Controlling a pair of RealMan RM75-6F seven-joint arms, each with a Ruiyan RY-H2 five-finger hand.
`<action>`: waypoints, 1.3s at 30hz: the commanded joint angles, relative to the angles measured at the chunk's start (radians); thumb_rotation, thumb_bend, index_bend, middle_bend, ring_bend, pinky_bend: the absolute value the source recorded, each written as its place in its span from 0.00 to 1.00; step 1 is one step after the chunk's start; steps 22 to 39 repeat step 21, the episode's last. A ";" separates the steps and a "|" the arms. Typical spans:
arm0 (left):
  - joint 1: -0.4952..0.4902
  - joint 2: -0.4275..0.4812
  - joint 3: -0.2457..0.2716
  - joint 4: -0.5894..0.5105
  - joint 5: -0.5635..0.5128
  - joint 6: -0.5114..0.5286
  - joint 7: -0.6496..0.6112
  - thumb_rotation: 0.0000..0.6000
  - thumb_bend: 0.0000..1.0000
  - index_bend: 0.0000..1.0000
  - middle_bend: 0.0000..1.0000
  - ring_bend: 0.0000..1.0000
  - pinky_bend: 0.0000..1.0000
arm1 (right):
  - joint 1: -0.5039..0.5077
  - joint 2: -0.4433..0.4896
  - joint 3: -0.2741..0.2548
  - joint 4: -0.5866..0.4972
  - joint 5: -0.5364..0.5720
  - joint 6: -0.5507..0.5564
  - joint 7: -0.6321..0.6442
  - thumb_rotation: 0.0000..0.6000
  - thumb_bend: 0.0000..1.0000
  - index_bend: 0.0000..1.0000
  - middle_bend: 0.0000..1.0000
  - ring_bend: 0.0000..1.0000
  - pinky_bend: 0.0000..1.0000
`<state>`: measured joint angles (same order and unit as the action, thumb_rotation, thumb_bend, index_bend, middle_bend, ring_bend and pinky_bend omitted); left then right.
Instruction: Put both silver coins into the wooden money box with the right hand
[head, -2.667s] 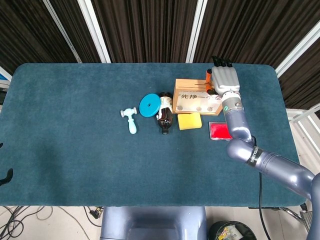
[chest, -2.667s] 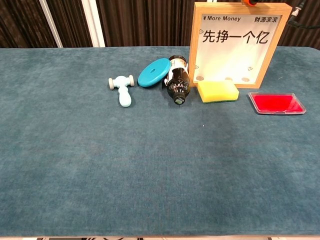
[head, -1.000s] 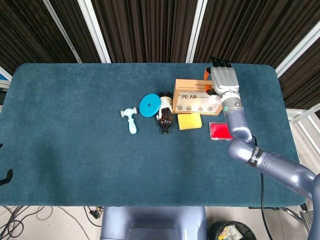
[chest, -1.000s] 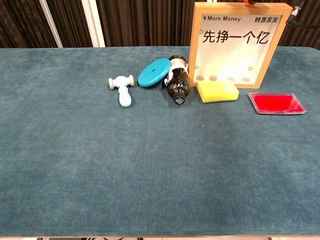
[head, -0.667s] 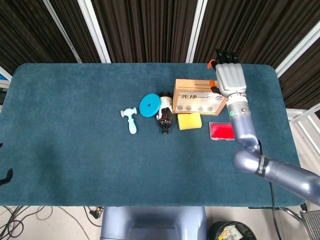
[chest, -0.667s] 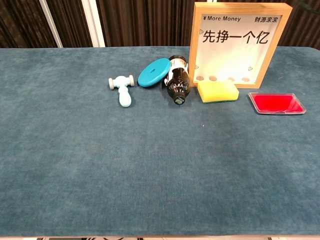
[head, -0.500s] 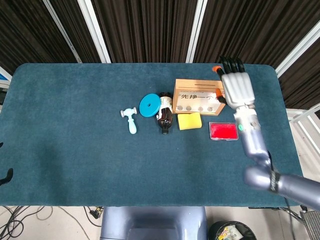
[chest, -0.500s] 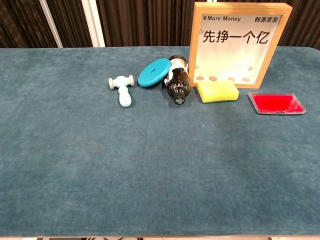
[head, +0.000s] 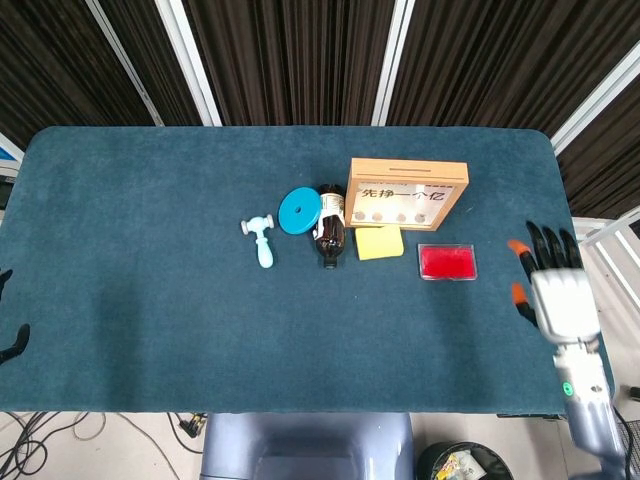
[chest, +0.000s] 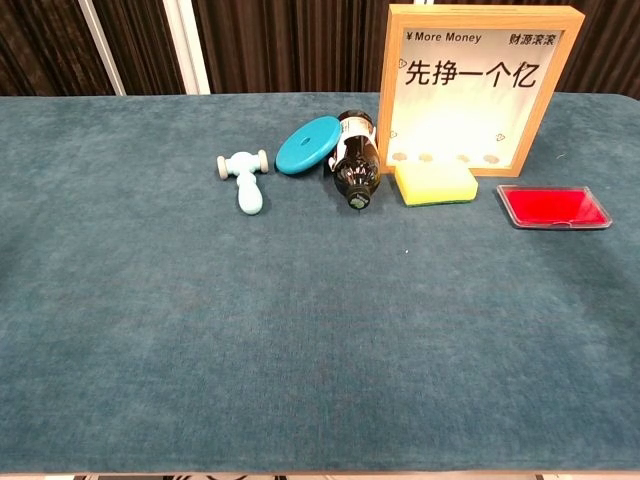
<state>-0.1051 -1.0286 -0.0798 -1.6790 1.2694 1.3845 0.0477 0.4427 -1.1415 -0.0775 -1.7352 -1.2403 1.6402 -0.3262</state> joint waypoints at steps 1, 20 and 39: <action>-0.004 -0.016 0.004 0.090 0.122 0.064 -0.071 1.00 0.40 0.05 0.00 0.00 0.00 | -0.097 -0.048 -0.050 0.039 -0.046 0.067 0.025 1.00 0.50 0.22 0.00 0.00 0.00; -0.014 -0.046 0.064 0.211 0.325 0.127 -0.091 1.00 0.40 0.05 0.00 0.00 0.00 | -0.251 -0.080 -0.038 0.111 -0.106 0.076 0.071 1.00 0.47 0.22 0.00 0.00 0.00; -0.015 -0.043 0.065 0.207 0.322 0.122 -0.092 1.00 0.40 0.05 0.00 0.00 0.00 | -0.255 -0.077 -0.034 0.104 -0.109 0.073 0.067 1.00 0.47 0.22 0.00 0.00 0.00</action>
